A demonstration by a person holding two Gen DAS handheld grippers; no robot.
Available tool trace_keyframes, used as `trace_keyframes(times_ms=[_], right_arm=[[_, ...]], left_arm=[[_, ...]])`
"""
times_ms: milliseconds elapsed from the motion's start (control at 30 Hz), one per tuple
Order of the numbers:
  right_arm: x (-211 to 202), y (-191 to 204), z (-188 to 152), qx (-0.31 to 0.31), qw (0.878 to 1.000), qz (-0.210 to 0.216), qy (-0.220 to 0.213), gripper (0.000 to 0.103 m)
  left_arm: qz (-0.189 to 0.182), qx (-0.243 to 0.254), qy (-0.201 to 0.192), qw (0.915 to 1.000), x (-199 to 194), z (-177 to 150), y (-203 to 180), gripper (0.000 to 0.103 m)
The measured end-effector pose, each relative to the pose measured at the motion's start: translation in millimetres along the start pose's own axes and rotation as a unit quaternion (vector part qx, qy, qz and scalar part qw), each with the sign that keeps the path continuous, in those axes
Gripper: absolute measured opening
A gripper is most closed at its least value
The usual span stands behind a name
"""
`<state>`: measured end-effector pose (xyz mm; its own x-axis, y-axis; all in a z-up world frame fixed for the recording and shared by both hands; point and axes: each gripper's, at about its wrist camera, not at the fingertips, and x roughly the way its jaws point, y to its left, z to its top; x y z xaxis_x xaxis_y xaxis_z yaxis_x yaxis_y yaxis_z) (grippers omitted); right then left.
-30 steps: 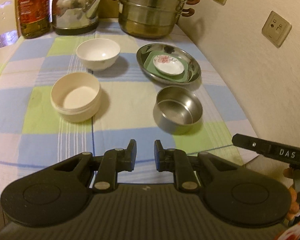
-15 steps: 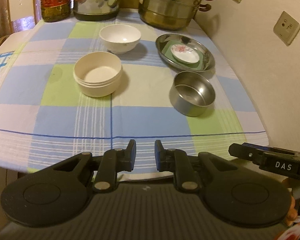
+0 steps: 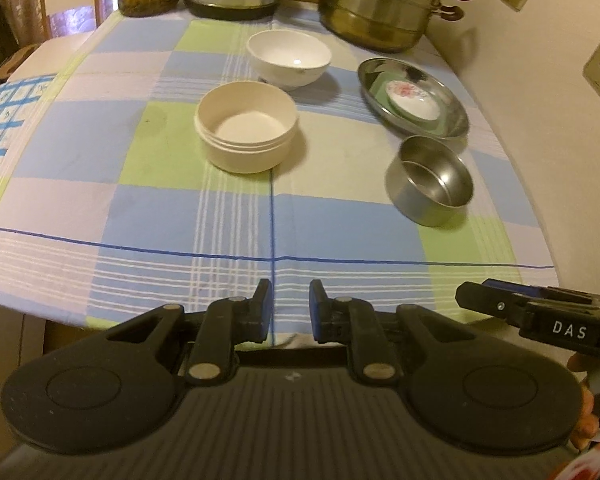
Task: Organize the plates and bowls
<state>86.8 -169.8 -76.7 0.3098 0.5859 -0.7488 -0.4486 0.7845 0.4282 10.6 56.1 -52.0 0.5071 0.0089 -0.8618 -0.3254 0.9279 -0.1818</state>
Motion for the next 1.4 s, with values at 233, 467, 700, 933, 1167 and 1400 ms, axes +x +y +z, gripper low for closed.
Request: trace_keyframes(times_ms=[233,467,700,933,1167,1400], right_arm=[[19.7,18.1,12.4,-0.008,1.000,-0.002,0.005,0.047],[39.7,31.4,29.4,-0.008,1.000,-0.007,0.007,0.047],[68.7,43.3,49.6,0.000,1.000,-0.008,0.016,0.047],[97.7,50.5,68.6,0.015,1.000,-0.011,0.020,0.047],[125.0,54.7,88.2,0.030,0.999,-0.017,0.011,0.047],[150.2,64.8,109.0,0.025,0.999,-0.019,-0.005,0.047]], left_arm=[[-0.003,0.001,0.005,1.0000,8.5,16.8,19.2,0.017],[-0.009,-0.007,0.015,0.9998,23.2,38.1,41.3,0.018],[-0.010,-0.012,0.021,0.9997,39.5,60.3,64.5,0.020],[-0.013,-0.014,0.022,0.9996,56.0,82.5,88.1,0.021],[-0.033,-0.005,0.012,0.9994,75.6,108.2,98.3,0.022],[-0.044,0.000,0.003,0.9990,97.1,133.9,106.1,0.022]])
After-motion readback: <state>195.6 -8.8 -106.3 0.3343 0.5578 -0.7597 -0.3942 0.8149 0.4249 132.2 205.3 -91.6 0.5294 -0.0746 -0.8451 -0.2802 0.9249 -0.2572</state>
